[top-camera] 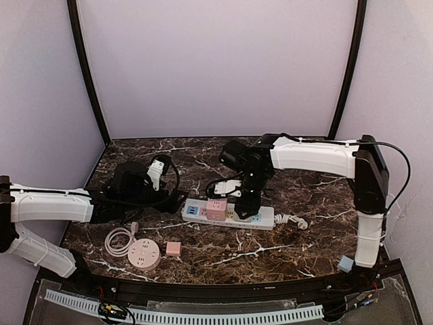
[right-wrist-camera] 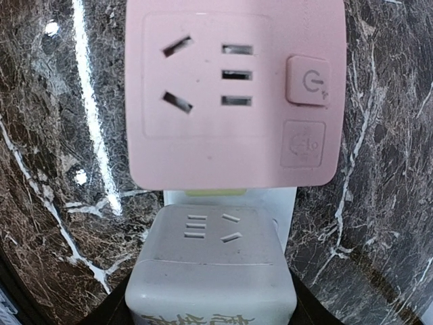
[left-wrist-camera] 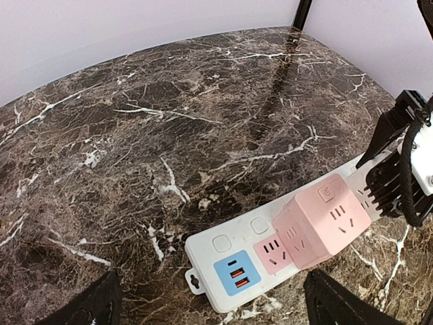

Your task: Insert the plug

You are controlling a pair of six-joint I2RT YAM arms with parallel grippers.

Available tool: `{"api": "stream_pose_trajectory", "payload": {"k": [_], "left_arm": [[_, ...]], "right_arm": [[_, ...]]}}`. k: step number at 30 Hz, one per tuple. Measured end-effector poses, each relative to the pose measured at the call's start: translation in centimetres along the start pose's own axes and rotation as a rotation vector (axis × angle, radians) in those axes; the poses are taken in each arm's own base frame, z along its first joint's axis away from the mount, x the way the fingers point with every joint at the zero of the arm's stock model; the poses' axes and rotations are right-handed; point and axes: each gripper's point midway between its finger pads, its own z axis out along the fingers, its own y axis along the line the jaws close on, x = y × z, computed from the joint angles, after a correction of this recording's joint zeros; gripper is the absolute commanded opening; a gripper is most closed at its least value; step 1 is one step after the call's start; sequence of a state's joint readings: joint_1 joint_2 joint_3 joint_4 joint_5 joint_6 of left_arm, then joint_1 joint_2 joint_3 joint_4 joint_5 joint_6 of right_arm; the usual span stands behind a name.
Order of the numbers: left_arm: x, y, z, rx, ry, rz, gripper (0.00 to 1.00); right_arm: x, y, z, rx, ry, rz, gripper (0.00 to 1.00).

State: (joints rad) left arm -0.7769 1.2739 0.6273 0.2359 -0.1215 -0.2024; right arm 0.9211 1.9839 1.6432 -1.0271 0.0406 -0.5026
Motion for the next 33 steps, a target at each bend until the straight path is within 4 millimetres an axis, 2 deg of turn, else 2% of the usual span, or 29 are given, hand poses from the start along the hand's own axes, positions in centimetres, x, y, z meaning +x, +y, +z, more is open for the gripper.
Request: {"api": "stream_pose_trajectory", "payload": {"k": [9, 13, 33], "left_arm": [[0.0, 0.0, 0.0, 0.0, 0.0, 0.0, 0.93], [0.0, 0.0, 0.0, 0.0, 0.0, 0.0, 0.93], [0.0, 0.0, -0.2, 0.0, -0.005, 0.004, 0.93]], "right_arm": [[0.0, -0.3, 0.1, -0.049, -0.007, 0.068, 0.0], [0.0, -0.4, 1.2, -0.05, -0.002, 0.071, 0.0], [-0.1, -0.5, 1.3, -0.049, -0.003, 0.057, 0.0]]}}
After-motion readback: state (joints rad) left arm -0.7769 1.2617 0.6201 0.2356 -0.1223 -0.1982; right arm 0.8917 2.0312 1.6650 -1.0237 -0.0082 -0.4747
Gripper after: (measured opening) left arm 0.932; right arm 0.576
